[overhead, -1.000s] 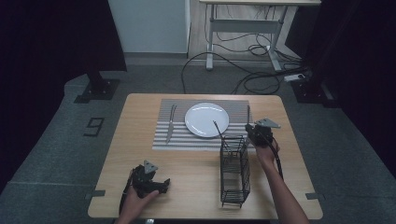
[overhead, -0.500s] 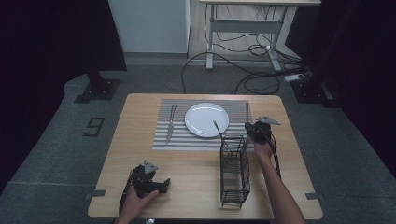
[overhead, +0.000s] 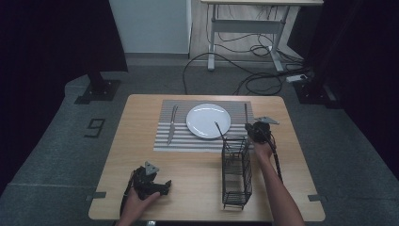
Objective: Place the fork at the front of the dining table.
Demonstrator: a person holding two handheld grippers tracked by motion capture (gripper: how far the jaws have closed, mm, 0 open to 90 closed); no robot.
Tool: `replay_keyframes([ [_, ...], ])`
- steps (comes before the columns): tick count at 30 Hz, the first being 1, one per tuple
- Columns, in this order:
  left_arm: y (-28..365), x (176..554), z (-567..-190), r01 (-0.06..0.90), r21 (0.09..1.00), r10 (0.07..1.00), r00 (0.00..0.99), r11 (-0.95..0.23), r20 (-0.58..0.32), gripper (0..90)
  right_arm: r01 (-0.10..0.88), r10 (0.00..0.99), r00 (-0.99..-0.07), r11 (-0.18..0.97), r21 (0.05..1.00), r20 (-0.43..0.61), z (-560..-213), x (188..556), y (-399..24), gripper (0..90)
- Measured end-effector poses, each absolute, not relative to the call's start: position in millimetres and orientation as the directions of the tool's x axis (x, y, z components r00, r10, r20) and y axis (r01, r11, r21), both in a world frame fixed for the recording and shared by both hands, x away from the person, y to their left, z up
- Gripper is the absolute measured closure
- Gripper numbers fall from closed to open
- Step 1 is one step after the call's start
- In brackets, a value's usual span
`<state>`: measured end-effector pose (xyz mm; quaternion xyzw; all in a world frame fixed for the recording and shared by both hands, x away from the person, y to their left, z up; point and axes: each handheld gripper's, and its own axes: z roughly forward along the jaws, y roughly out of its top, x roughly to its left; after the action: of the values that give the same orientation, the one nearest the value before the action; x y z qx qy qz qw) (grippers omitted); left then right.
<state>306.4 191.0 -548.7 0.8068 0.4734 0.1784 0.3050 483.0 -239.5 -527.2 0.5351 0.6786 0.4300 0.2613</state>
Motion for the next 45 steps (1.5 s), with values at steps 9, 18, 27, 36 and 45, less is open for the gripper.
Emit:
replay_keyframes([
  [9,191,306,-549,0.655,0.661,0.873,0.488,-0.366,-0.001,0.0,0.523,0.952,-0.269,0.02,0.852,0.143,-538,490,-239,86.5],
  [18,191,306,-549,0.655,0.661,0.873,0.488,-0.365,-0.001,0.0,0.533,0.952,-0.263,0.008,0.846,0.157,-544,494,-237,86.6],
  [27,191,306,-549,0.655,0.661,0.873,0.488,-0.366,-0.001,0.0,0.566,0.957,-0.248,0.016,0.824,0.151,-551,500,-237,86.6],
  [36,191,306,-549,0.655,0.661,0.873,0.488,-0.366,-0.001,0.0,0.589,0.961,-0.244,0.038,0.807,0.132,-552,504,-235,86.6],
  [45,191,306,-549,0.655,0.661,0.873,0.488,-0.366,-0.001,0.0,0.611,0.963,-0.241,0.054,0.79,0.121,-552,507,-233,86.6],
])
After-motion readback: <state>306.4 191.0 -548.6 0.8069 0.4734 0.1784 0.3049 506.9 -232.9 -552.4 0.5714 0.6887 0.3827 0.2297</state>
